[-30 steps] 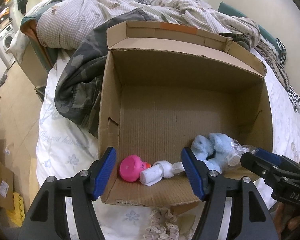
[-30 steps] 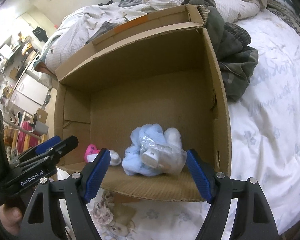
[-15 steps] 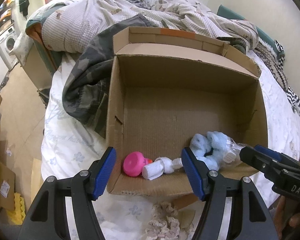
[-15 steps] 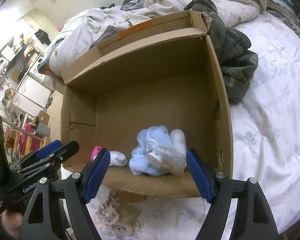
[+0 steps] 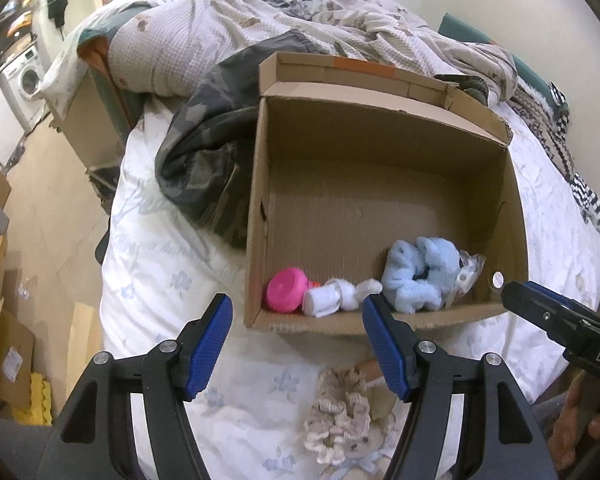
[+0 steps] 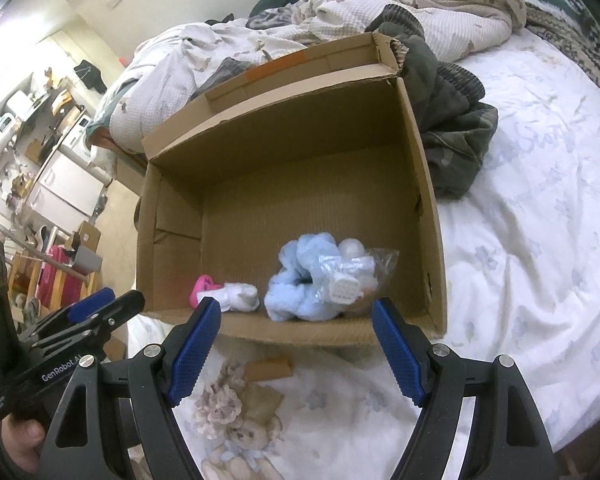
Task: Organize soft objects
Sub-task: 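Withdraw both open tools up out of the box, then move the left tool down to the beige lace scrunchie on the bed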
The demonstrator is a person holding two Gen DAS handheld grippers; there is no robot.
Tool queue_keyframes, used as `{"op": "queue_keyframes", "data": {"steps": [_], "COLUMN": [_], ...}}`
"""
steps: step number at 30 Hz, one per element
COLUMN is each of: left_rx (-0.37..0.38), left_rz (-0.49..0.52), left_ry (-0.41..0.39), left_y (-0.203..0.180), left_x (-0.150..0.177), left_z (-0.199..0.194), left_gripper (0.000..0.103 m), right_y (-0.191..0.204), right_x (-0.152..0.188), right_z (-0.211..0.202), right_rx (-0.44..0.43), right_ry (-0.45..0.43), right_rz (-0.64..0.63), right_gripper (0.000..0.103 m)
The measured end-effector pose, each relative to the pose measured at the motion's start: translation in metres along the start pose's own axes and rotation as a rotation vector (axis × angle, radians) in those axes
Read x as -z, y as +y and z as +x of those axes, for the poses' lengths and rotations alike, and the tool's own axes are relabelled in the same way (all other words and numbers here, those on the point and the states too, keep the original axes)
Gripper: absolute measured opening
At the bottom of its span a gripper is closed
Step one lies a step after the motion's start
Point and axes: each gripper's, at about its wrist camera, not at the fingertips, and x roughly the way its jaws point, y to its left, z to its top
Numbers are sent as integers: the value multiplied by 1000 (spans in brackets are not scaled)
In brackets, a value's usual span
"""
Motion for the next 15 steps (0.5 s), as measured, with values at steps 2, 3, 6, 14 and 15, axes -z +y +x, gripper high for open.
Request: {"op": "queue_keyframes", "data": {"steps": [2,3,6,14,15], "left_rx": [-1,-5,-10,-19,-25], "left_rz": [-6,-7,-17,-29,-32], "left_ry": [3,4,5,18,21], "left_y": [2,3,7,14,15], "left_x": [4,6,11,25,28], "left_z": [-2,-3,-6,-11,-11], "left_gripper": [65,65,65,65,65], "right_y": [-1,-1,-1,5,6], "right_x": [3,5,10,27,29], "right_z": [-2,-4,-7,-11,-11], "right_rx": [1,1,-1,-15,-18], "right_ry": [-1,-1,-2,9,14], "right_rz": [-1,1,6,-4,-6], "right_gripper": [83,83,83,83,83]}}
